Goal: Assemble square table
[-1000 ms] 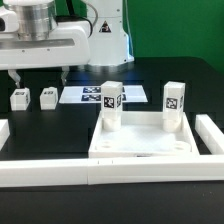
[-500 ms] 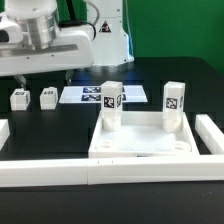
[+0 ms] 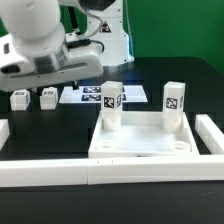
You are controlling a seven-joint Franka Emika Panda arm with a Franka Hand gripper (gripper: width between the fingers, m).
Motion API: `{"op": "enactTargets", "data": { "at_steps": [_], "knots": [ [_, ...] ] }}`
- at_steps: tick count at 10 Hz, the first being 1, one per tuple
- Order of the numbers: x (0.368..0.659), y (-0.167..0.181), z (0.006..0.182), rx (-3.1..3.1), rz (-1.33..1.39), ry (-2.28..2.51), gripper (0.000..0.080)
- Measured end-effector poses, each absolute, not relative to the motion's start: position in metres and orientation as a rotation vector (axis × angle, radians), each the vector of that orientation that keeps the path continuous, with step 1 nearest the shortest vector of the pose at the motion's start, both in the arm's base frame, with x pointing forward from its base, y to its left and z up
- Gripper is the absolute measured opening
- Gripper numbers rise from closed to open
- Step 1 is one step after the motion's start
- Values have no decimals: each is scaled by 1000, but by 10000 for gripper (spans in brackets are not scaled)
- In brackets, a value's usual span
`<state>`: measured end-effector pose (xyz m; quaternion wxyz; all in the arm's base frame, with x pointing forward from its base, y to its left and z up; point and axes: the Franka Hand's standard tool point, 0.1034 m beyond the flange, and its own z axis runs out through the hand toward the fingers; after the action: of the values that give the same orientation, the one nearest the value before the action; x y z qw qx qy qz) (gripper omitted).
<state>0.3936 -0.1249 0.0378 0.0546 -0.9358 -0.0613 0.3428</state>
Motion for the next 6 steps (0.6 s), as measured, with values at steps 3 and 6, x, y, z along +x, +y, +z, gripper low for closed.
{"op": "enactTargets", "data": {
  "at_steps": [3,6],
  "knots": [
    [391,-124,31,-2679,1359,-206,649],
    [393,-127,28,-2686,1340,-244,649]
  ]
}}
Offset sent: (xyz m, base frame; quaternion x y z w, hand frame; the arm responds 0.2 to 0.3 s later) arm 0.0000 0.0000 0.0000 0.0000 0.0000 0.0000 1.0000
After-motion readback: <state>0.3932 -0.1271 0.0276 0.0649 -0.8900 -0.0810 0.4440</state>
